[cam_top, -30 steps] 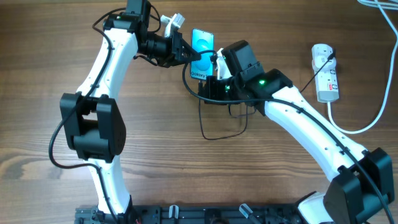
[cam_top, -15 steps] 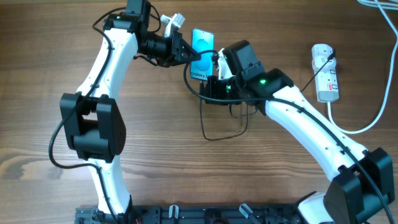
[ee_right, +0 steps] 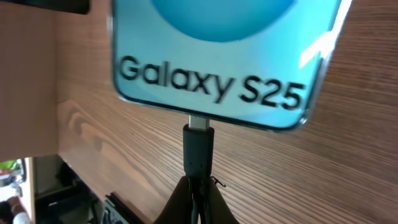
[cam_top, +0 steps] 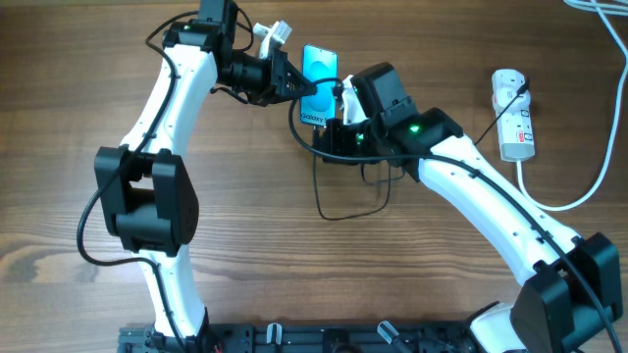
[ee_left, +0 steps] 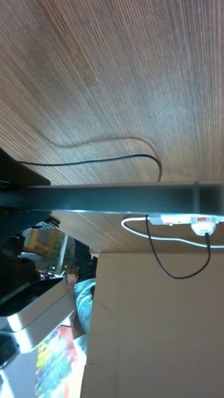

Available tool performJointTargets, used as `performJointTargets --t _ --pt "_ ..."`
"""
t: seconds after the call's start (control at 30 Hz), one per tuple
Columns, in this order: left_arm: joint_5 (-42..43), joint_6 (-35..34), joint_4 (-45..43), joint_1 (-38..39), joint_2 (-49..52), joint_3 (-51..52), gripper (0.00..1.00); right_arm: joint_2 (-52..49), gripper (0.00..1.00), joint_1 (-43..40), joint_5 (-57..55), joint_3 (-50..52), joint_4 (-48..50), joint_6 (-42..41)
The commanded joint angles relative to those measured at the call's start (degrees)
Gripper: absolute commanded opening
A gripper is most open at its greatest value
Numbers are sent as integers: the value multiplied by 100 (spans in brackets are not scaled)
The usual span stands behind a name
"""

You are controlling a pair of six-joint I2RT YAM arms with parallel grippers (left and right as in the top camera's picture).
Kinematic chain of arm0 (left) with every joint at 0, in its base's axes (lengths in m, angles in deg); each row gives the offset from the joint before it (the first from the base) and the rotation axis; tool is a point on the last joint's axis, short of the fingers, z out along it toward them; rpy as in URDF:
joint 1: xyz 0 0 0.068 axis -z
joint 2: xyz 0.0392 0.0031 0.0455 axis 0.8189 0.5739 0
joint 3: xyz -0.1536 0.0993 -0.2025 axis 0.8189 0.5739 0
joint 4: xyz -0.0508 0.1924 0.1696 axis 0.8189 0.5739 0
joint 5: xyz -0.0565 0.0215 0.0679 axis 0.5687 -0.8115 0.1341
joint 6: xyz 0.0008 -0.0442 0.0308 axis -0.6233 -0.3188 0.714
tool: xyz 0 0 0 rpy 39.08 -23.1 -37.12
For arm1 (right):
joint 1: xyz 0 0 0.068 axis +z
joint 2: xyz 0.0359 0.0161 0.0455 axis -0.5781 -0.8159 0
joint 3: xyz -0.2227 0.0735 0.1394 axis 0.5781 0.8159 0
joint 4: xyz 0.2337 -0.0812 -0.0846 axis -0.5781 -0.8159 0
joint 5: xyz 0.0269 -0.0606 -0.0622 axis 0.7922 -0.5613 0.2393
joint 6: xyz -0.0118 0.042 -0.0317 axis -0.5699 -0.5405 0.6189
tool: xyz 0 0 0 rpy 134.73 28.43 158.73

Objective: Plug charger to phone and switch on socket
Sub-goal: 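Push the USB-C plug up into the phone's bottom port with the right gripper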

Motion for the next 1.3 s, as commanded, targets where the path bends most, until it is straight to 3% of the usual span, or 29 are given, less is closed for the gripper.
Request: performJointTargets --t 0.0,1.27 --pt "120 168 2 0 -179 -70 4 136 5 -31 192 -136 46 17" --pt "164 173 114 0 -179 -70 4 136 5 -59 -70 -136 92 -173"
